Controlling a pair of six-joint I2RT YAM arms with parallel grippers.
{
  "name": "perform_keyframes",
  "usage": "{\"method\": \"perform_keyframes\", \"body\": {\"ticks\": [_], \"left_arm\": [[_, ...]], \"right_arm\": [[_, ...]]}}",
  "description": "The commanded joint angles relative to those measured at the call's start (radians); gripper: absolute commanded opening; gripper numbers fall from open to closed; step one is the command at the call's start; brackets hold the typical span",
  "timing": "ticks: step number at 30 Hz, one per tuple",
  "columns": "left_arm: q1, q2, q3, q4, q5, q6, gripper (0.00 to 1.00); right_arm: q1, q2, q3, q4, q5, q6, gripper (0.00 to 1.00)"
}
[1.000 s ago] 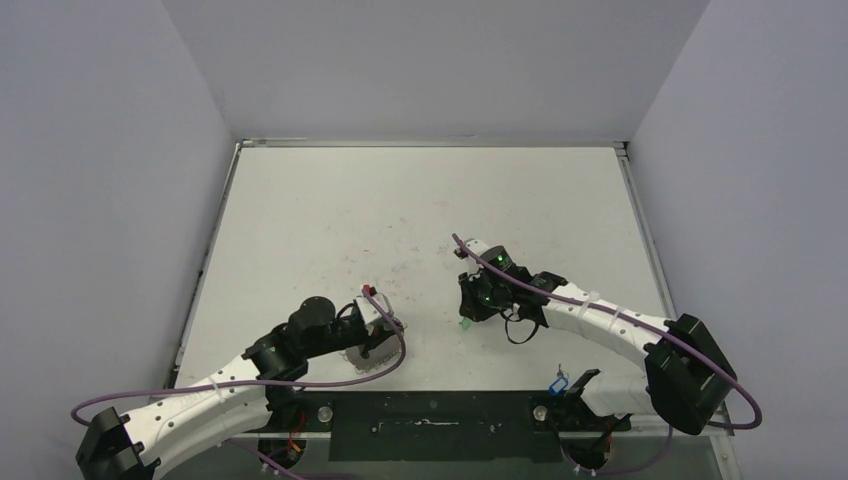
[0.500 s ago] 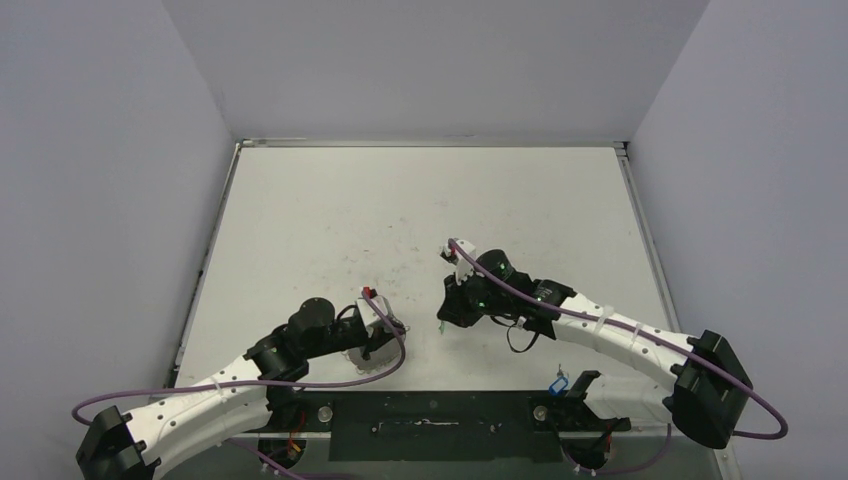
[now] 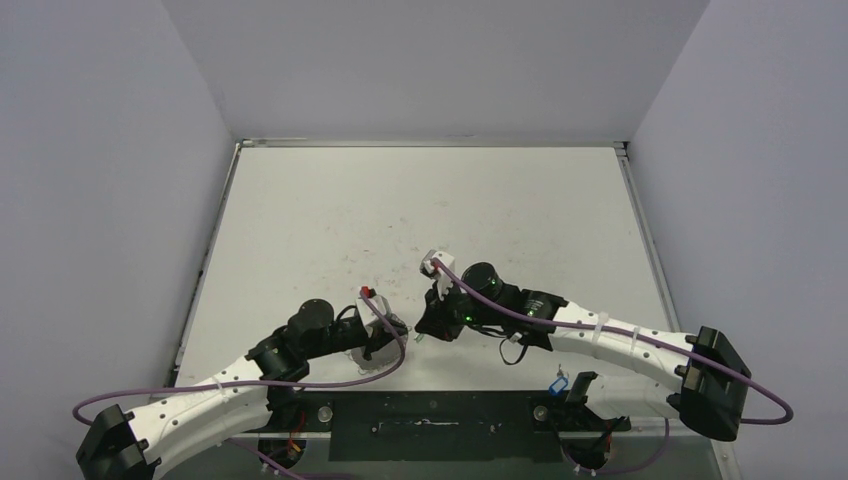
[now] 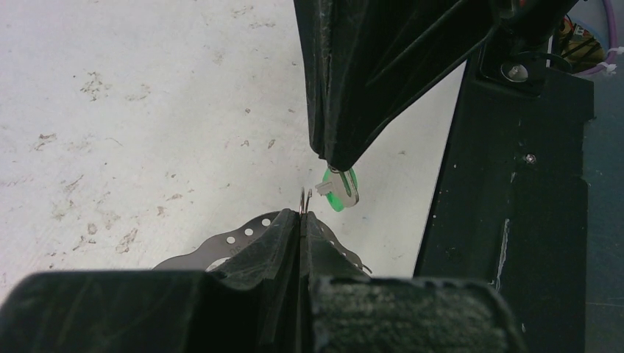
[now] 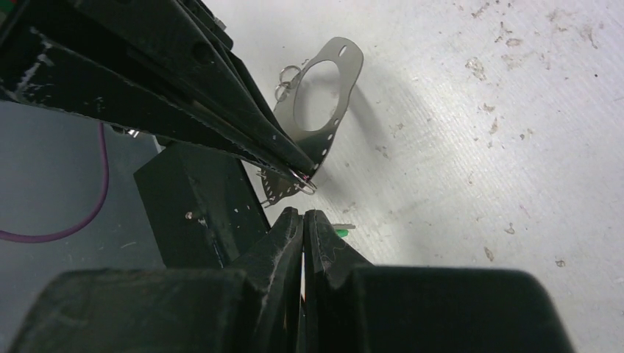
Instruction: Put the keys on the keyring
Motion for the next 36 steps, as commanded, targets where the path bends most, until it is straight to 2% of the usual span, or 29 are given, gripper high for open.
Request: {"method": "perform_keyframes", "body": {"ticks": [1, 16, 25, 36], "left_arm": [[0.002, 0.003, 0.002, 0.087, 0.007, -0.031, 0.0], [0.001, 0.007, 0.001, 0.093, 0.015, -0.034, 0.0], [0.002, -0.001, 0.001, 0.083, 0.017, -0.036, 0.0], [0.002, -0.001, 0.008, 0.077, 0.018, -0.035, 0.0]], "right_arm": [[0.022, -0.011, 0.05, 0.076, 0.006, -0.017, 0.0], [0.052, 0.057, 0.093, 0.066, 0.032, -0.027, 0.0], [0.056, 0.043, 0.096, 0.033, 0.146, -0.019, 0.0], [0.057, 0.052, 0.113, 0.003, 0.201, 0.002, 0.0]]}}
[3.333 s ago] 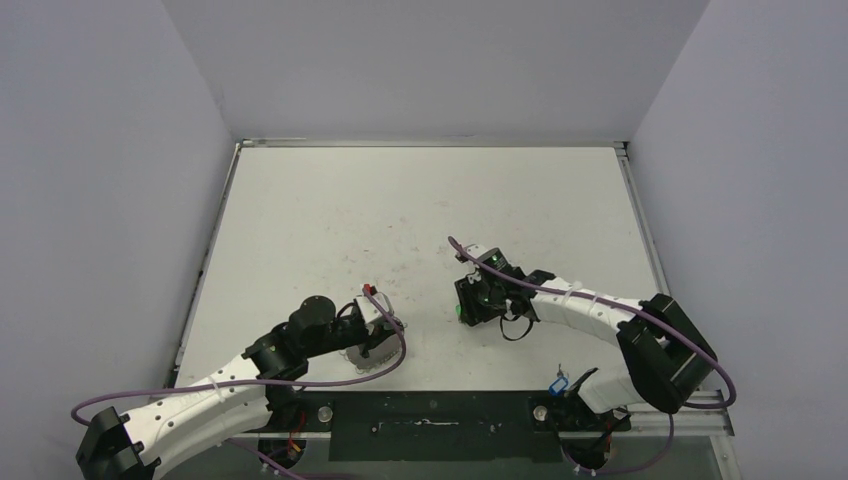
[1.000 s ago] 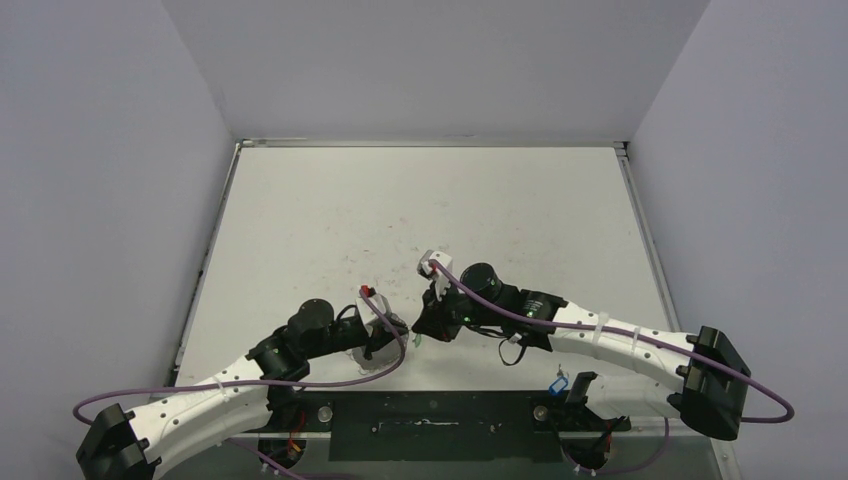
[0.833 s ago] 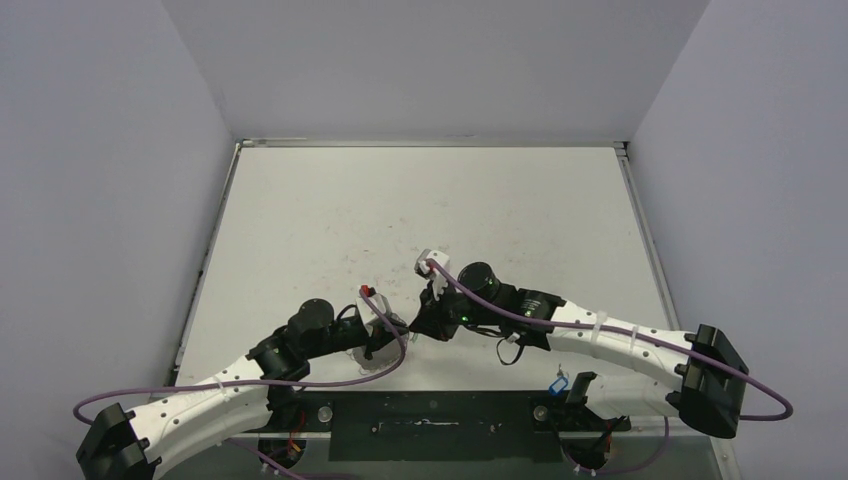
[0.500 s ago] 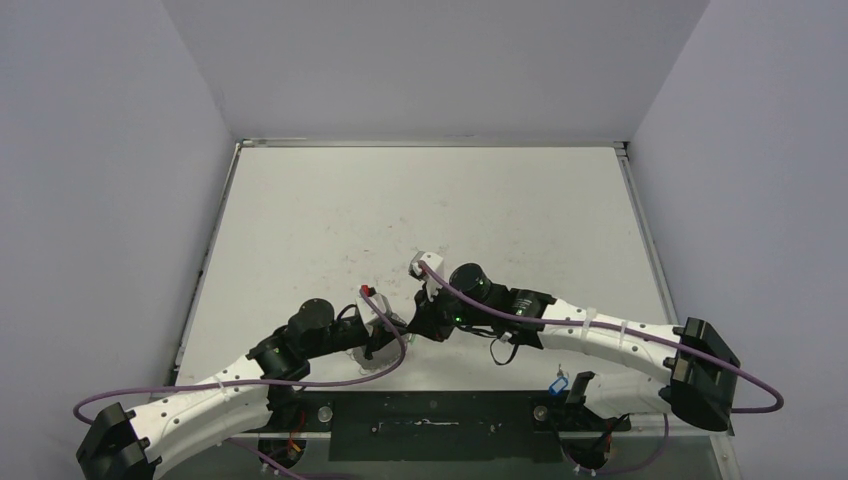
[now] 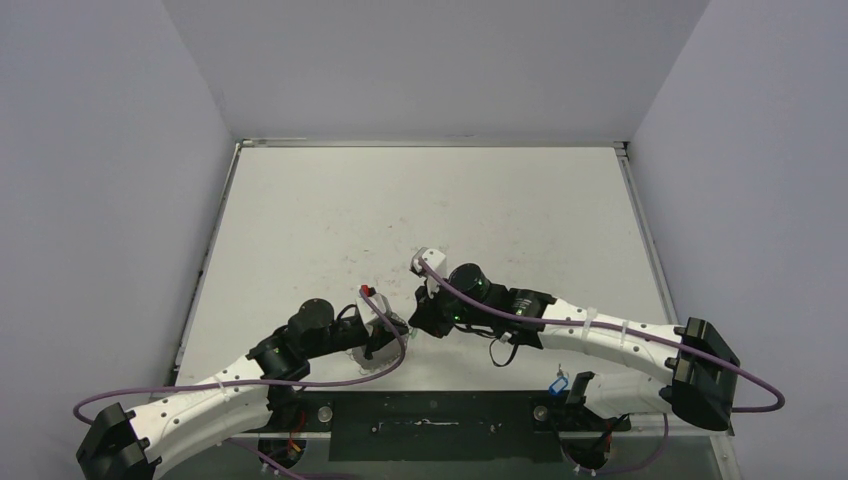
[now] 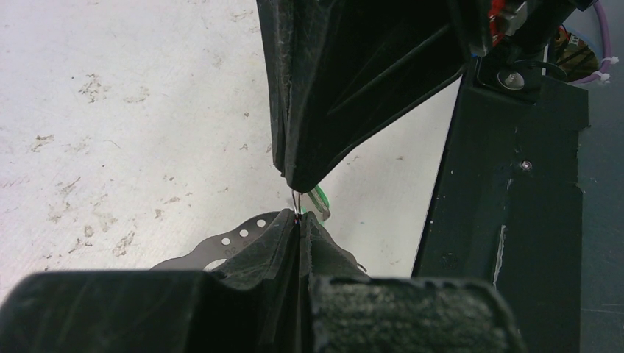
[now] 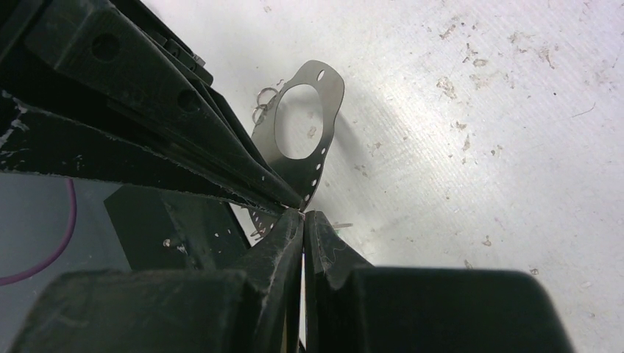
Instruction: Put the keys on the keyring
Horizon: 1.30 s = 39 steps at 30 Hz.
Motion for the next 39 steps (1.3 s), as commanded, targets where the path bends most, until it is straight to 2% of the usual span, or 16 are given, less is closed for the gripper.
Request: {"method": "perform_keyframes", "body": {"ticks": [1, 11, 13, 16, 23, 27, 33, 35, 39], "left_arm": [[0.002, -0.014, 0.011, 0.052, 0.018, -0.011, 0.0], [0.001, -0.018, 0.013, 0.046, 0.016, -0.007, 0.0], [0.002, -0.022, 0.013, 0.044, 0.013, -0.007, 0.0], [0.002, -0.027, 0.012, 0.045, 0.011, -0.006, 0.0], [0.002, -0.038, 0.01, 0.043, 0.008, -0.002, 0.0], [0.002, -0.046, 0.01, 0.037, 0.006, 0.004, 0.0], [0.002, -0.076, 0.008, 0.025, 0.02, 0.014, 0.0], [0.002, -0.09, 0.0, 0.038, 0.035, 0.014, 0.0], [0.002, -0.119, -0.021, 0.082, 0.072, 0.015, 0.0]], "right_arm": [[0.0, -0.01, 0.058, -0.008, 0.08, 0.018, 0.0], [-0.001, -0.003, 0.05, -0.027, 0.11, 0.027, 0.0], [-0.001, -0.012, 0.04, -0.023, 0.114, 0.031, 0.02], [-0.001, -0.031, 0.028, -0.019, 0.121, 0.035, 0.13], [-0.002, -0.111, -0.003, -0.002, 0.142, 0.038, 0.52], [-0.004, -0.161, -0.042, 0.043, 0.133, 0.025, 0.69], [-0.005, -0.296, -0.16, 0.191, 0.077, -0.045, 0.75], [-0.004, -0.345, -0.21, 0.234, 0.068, -0.094, 0.74], [-0.005, -0.408, -0.326, 0.403, -0.055, -0.238, 0.71]]}}
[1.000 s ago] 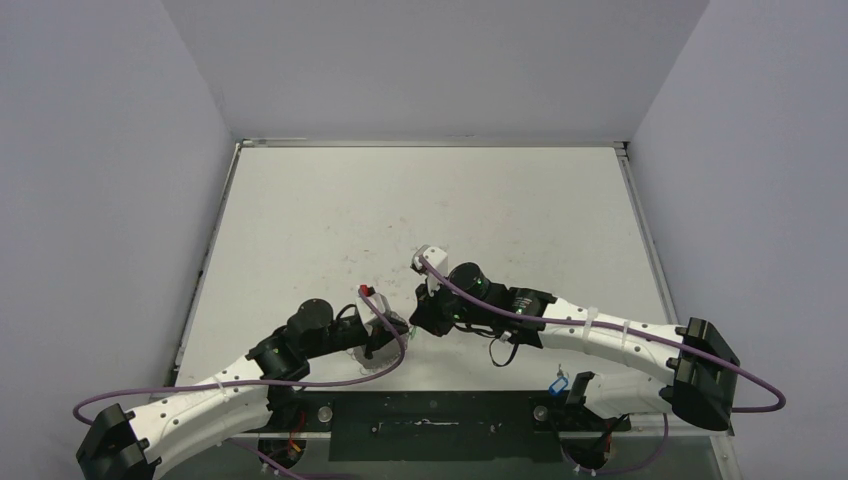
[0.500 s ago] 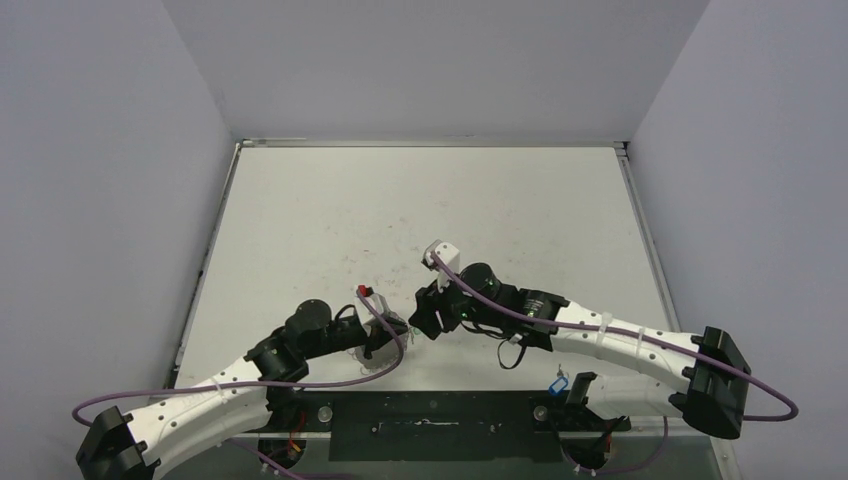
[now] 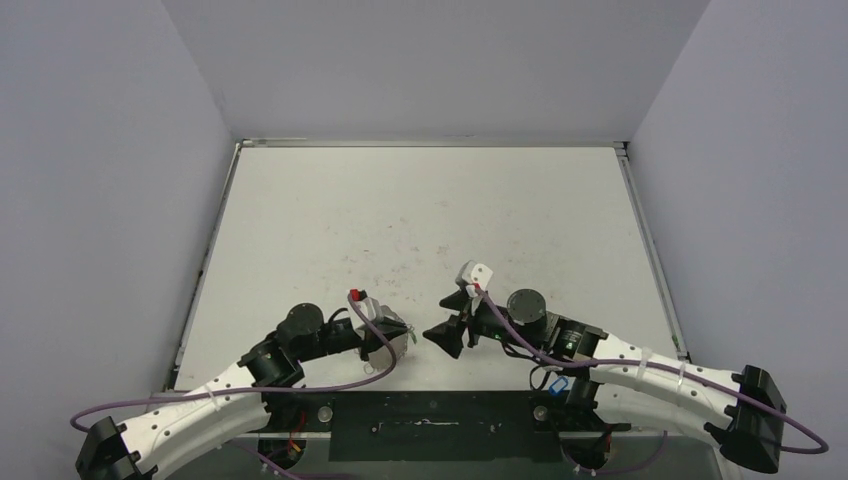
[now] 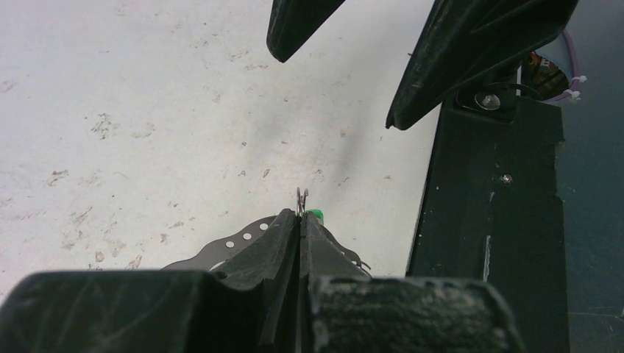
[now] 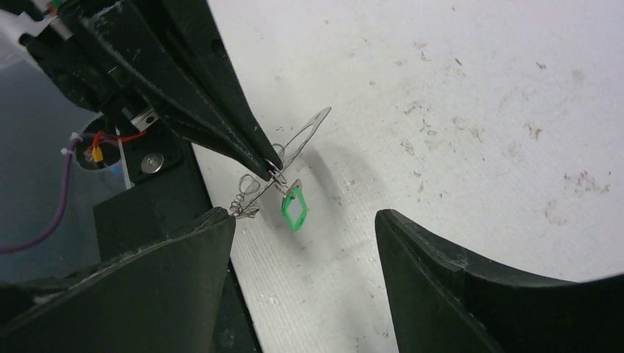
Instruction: Put the keys on the keyring
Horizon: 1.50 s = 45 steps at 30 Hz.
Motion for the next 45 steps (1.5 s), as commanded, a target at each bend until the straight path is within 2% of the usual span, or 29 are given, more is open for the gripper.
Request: {"method": "perform_keyframes", "body": {"ticks": [1, 6, 10, 18, 20, 28, 31, 36, 40, 45], "left_arm": [[0.002, -0.038, -0.023, 0.103, 0.063, 0.01, 0.0], [0.002, -0.043, -0.039, 0.154, 0.104, 0.006, 0.0], [0.002, -0.036, -0.044, 0.183, 0.128, 0.001, 0.0], [0.001, -0.035, -0.048, 0.194, 0.141, -0.004, 0.0], [0.002, -0.035, -0.047, 0.195, 0.142, -0.003, 0.0], [0.002, -0.037, -0.046, 0.192, 0.142, -0.002, 0.0], [0.002, -0.039, -0.046, 0.184, 0.136, 0.0, 0.0], [0.002, -0.051, -0.034, 0.142, 0.108, 0.003, 0.0], [0.002, -0.058, -0.022, 0.115, 0.094, 0.005, 0.17], [0.002, -0.069, -0.013, 0.091, 0.089, 0.01, 0.23]], "right_arm": [[-0.002, -0.056, -0.098, 0.27, -0.139, -0.17, 0.69], [-0.001, -0.004, -0.153, 0.427, -0.214, -0.223, 0.63], [-0.001, 0.072, -0.159, 0.507, -0.241, -0.227, 0.51], [0.002, 0.154, -0.149, 0.549, -0.31, -0.267, 0.42], [0.002, 0.166, -0.147, 0.549, -0.317, -0.268, 0.36], [0.002, 0.178, -0.149, 0.548, -0.309, -0.275, 0.0], [0.002, 0.164, -0.145, 0.532, -0.302, -0.276, 0.0], [0.002, 0.148, -0.082, 0.361, -0.303, -0.283, 0.0], [0.003, 0.165, 0.017, 0.148, -0.326, -0.313, 0.0], [0.005, 0.202, 0.163, -0.175, -0.333, -0.4, 0.0]]}}
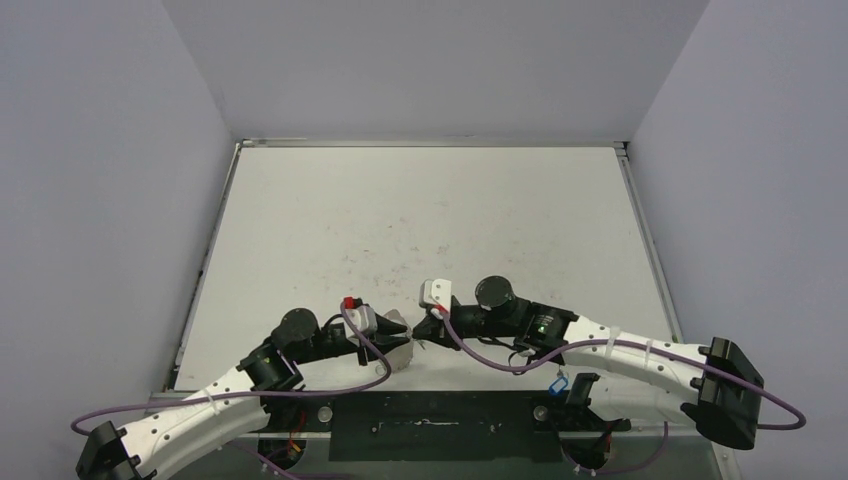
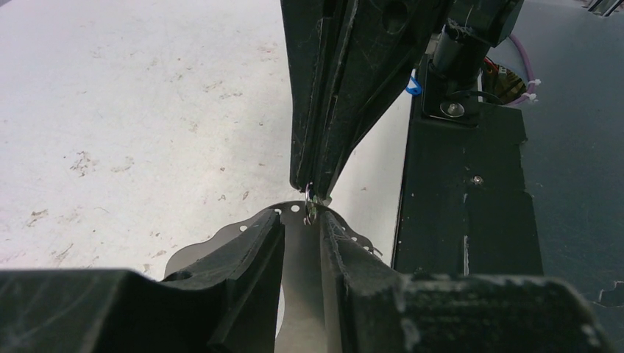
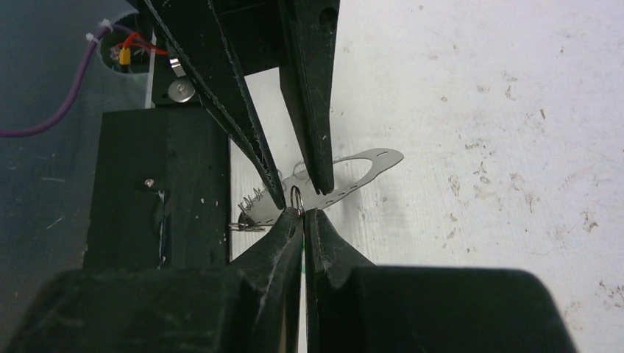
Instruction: Put the keys on the keyring
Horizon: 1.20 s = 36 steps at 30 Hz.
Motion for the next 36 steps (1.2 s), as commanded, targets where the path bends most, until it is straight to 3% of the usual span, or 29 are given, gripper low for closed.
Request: {"method": "perform_keyframes", "body": {"ticks": [1, 10, 24, 36], "left_arm": [[0.0, -0.018, 0.041, -0.003, -0.011, 0.009, 0.24], [0.0, -0.004, 0.022, 0.039, 0.041, 0.038, 0.28], [0.0, 0.132, 0.029, 0.185, 0.168, 0.02, 0.27], [0.0, 0.174, 0.025, 0.254, 0.198, -0.021, 0.28]], "right_arm": [[0.004, 0.022, 0.145, -0.313, -0.023, -0.086, 0.0], [0.013, 0.095, 0.316, -0.54, -0.002, -0.116, 0.0], [0.036, 0.121, 0.346, -0.526, 0.02, -0.104, 0.0], [0.039, 0.113, 0.337, -0.507, 0.031, -0.094, 0.0]]}}
